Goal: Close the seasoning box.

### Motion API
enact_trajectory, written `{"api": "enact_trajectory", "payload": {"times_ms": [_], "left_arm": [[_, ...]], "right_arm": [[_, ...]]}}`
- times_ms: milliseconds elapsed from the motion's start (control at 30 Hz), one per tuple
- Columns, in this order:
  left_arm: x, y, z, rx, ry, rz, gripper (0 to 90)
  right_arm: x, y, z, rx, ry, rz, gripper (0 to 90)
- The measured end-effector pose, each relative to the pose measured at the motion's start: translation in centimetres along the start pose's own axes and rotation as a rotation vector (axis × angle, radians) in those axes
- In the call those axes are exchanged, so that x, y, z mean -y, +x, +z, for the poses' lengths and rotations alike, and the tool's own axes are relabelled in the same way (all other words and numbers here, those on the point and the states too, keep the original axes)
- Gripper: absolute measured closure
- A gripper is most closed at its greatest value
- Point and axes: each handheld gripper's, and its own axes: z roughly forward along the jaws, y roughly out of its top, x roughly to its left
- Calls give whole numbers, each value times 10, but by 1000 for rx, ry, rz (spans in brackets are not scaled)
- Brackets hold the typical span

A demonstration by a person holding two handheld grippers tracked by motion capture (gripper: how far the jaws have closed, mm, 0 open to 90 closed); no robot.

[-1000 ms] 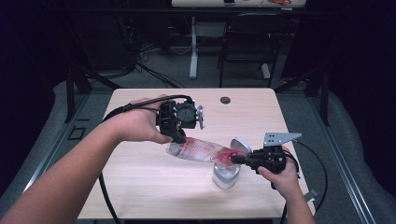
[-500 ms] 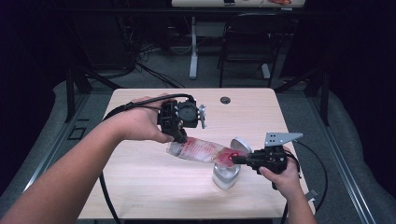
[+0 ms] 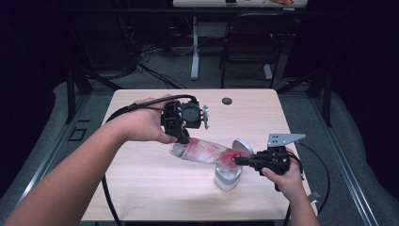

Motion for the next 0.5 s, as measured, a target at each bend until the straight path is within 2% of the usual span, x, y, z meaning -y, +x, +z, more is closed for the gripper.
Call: {"api": "enact_trajectory", "payload": {"times_ms": [500], "left_arm": [[-3,2,0,-9,1,0,824]], "right_arm": [[0,-2,-1,19,-5,8,897]]}}
